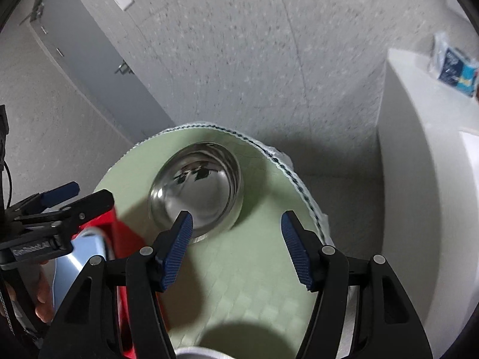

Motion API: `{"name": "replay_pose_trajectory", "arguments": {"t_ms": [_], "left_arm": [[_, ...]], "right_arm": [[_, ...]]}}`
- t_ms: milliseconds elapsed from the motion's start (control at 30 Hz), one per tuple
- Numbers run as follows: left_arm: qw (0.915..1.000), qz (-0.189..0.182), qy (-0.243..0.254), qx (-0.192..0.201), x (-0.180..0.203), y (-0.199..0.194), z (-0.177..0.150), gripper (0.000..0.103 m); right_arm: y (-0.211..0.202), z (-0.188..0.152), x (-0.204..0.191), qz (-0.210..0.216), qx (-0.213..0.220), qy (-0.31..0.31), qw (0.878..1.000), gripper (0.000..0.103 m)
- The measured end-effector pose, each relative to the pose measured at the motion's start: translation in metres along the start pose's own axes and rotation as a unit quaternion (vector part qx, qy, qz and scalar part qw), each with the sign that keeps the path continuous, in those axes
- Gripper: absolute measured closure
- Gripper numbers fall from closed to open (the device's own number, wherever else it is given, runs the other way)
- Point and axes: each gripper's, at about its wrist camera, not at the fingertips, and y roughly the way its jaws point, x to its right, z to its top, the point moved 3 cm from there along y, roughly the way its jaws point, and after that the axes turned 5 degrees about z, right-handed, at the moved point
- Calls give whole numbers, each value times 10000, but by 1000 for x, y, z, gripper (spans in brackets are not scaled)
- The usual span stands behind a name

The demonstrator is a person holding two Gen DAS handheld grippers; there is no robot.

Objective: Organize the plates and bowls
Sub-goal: 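Grasp the rim of a steel bowl with both tools, then carry the steel bowl with both tools and lower it beside the basin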

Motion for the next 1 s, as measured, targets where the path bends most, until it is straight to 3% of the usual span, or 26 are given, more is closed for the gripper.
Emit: {"name": "replay_pose_trajectory", "arguments": {"t_ms": [233, 300, 333, 433, 467, 533, 667, 833, 1000], "left_arm": [[9988, 31, 152, -465, 27, 64, 27, 31], [9975, -24, 238, -660, 35, 80, 29, 56], [9970, -68, 269, -729, 34, 85, 30, 61], [9954, -59, 435, -848, 42, 103, 31, 78], [9954, -129, 498, -805, 45, 106, 31, 91], [9951, -276, 473, -820, 44, 107, 28, 91], [9972, -434, 378, -483, 42, 97, 27, 92], [9978, -592, 288, 57, 29, 57, 18, 92], [9960, -765, 116, 454, 9, 12, -13, 92]], "right_arm": [[49, 8, 17, 233, -465, 124, 9986, 41], [57, 8, 17, 318, -580, 111, 9977, 54], [60, 7, 18, 375, -617, 129, 9973, 64], [66, 5, 18, 541, -678, 170, 9961, 72], [65, 5, 17, 580, -662, 165, 9960, 77], [62, 5, 15, 528, -604, 130, 9967, 77], [47, 5, 11, 552, -386, 107, 9977, 77], [4, 4, -8, 511, 71, -30, 9987, 77], [-39, -15, -38, 500, 402, -162, 9978, 77]]}}
